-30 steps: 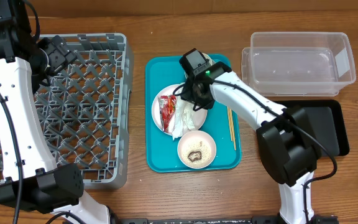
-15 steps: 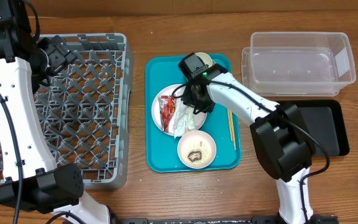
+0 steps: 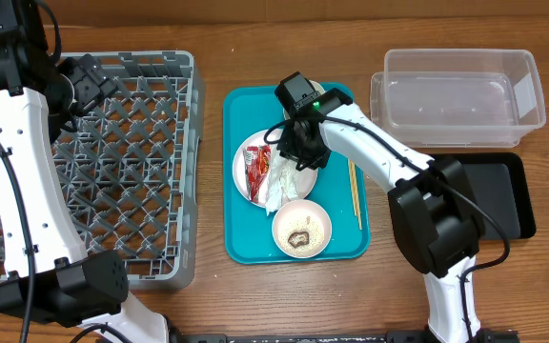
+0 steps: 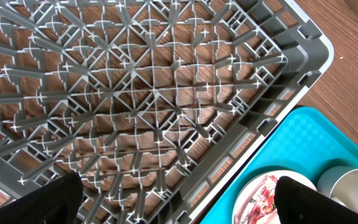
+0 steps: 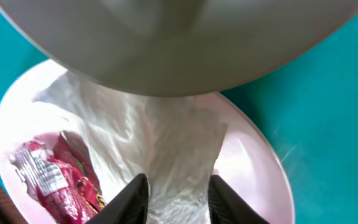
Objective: Sort waste into correct bins and load items into the dishwasher
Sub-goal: 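Carry the tissue to the clear bin and release it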
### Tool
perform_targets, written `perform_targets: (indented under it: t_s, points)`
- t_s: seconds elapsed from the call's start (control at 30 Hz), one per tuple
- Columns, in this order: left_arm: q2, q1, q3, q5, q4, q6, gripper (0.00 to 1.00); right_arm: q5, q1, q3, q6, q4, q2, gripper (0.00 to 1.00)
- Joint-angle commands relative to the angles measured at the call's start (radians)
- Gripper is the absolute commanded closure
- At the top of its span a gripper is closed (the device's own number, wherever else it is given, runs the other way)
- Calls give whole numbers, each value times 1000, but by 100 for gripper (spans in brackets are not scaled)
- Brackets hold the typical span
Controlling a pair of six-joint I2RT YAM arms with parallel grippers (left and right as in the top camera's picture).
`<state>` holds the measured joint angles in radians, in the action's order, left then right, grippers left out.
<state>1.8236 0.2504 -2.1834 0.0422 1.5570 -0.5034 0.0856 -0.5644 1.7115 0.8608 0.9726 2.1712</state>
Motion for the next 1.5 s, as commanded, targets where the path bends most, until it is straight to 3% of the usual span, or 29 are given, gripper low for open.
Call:
perform_targets:
  t_s: [0.0,0.23,0.27,0.3,0.33,0.5,0.8,0.9,0.97,1.17,1.2,1.27,1.33,1.37,1.4,1.47]
  points:
    - [2,-2,-3,10,2,-17,0,6,-1,23,-8,11,-5,74]
    - [2,-2,-3,10,2,-17,0,-47,-3,-18,-8,2,-2,76]
    - [2,-2,-3,10,2,-17,0,-47,-3,-22,-9,0,-2,81]
    - [2,-2,-3,10,2,-17,0,-47,-3,-22,-9,2,-2,95]
    - [2,-2,-3,10,2,-17,0,-47,-3,-21,-9,3,-3,96]
    - [2,-2,-3,10,2,-17,0,-40,4,40,-27,68,-24,96]
    - [2,-2,-3,10,2,-17,0,-74,48,338,-164,299,-75,96]
    - [2,-2,-3,10,2,-17,0,-121,119,428,-193,360,-75,96]
    - [2,-2,-3,10,2,-17,0,-109,247,523,-192,386,-75,96]
    - [2,-2,-3,10,2,-17,0,-56,536,556,-192,293,-72,96]
    - [2,-2,-3,10,2,-17,0,-43,574,545,-192,271,-72,95]
    - [2,-2,-3,10,2,-17,0,0,622,524,-206,224,-68,73]
    - [2,-2,-3,10,2,-17,0,42,648,502,-246,169,-63,60]
    - [2,-2,-3,10,2,-17,0,49,656,489,-249,145,-61,40]
    - [2,-2,-3,10,2,-17,0,49,656,483,-250,136,-61,28]
    - [2,-2,-3,10,2,-17,0,52,655,482,-268,133,-61,17]
